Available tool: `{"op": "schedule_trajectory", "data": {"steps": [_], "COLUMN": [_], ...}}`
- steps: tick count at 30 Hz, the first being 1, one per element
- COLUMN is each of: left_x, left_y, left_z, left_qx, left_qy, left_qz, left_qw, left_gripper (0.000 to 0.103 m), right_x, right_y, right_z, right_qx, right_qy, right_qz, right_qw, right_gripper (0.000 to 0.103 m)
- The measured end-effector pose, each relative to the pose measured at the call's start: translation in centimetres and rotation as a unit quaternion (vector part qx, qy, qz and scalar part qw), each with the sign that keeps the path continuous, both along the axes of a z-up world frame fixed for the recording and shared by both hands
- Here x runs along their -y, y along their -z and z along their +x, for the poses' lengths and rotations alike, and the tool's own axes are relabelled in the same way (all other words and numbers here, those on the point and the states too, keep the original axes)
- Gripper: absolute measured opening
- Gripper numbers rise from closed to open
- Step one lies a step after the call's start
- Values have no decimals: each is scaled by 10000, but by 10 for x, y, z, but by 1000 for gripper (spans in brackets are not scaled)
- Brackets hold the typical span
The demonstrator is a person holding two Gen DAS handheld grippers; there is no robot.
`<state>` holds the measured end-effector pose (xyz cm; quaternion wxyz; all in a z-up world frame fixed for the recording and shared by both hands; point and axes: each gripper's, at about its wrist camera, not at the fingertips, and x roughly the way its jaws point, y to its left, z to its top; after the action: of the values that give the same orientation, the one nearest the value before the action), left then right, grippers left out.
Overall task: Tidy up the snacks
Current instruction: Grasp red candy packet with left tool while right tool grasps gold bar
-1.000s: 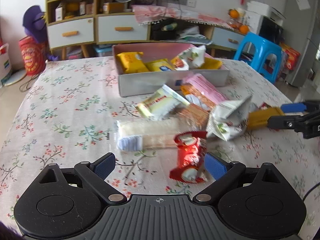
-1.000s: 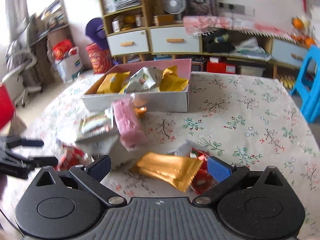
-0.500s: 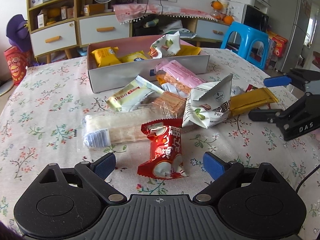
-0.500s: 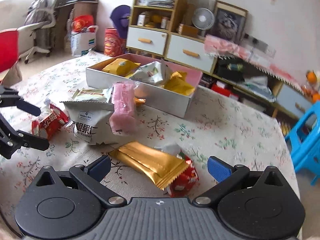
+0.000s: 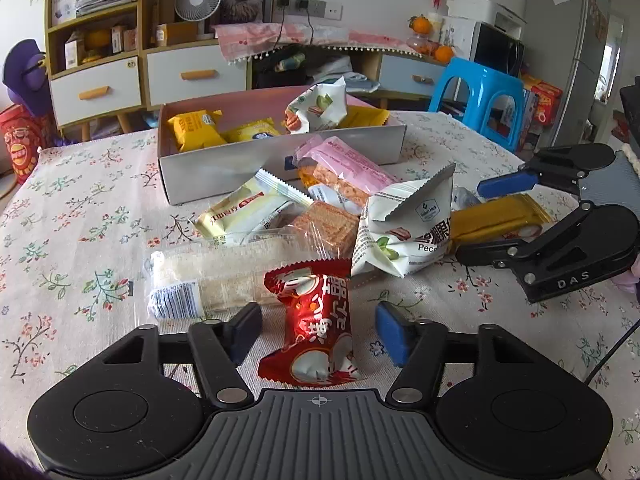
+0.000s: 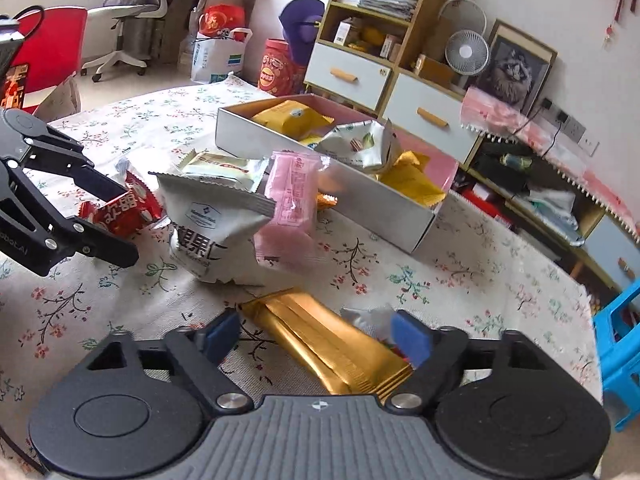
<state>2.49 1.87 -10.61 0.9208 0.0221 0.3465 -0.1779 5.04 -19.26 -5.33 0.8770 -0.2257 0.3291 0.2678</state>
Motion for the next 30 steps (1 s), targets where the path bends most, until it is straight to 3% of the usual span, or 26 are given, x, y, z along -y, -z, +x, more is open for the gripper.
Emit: {"op": "schedule_trajectory", "data": {"steps": [7,13,21,26,30], "left_x": [-2,-6,-7,-6,-3], "left_y": [2,2,1,0,0], "left_z": [2,6,7,7,8], "left_qx": [136,153,84,30,7], "left_qy": [-24,-65,-46,-19,-15], "left_qz": [14,-7,-32,33,116], "left_qw": [9999,9999,9999,10000,9999], "left_gripper": [42,31,26,26,26], "right_x": [1,-4,-4,4,14], "right_y": [2,2,-1,-5,-2], "right_z": [-1,-8,-4,1,7], "right_qx": [-25,-150,-368,-812,-1168], "right_qy": [-61,-325,-285,-175,40], "right_qz": [62,99,195,294,667], "right_qw": [10000,9993,9987,9961,9909], "right_gripper": [47,22,18,28,28]}}
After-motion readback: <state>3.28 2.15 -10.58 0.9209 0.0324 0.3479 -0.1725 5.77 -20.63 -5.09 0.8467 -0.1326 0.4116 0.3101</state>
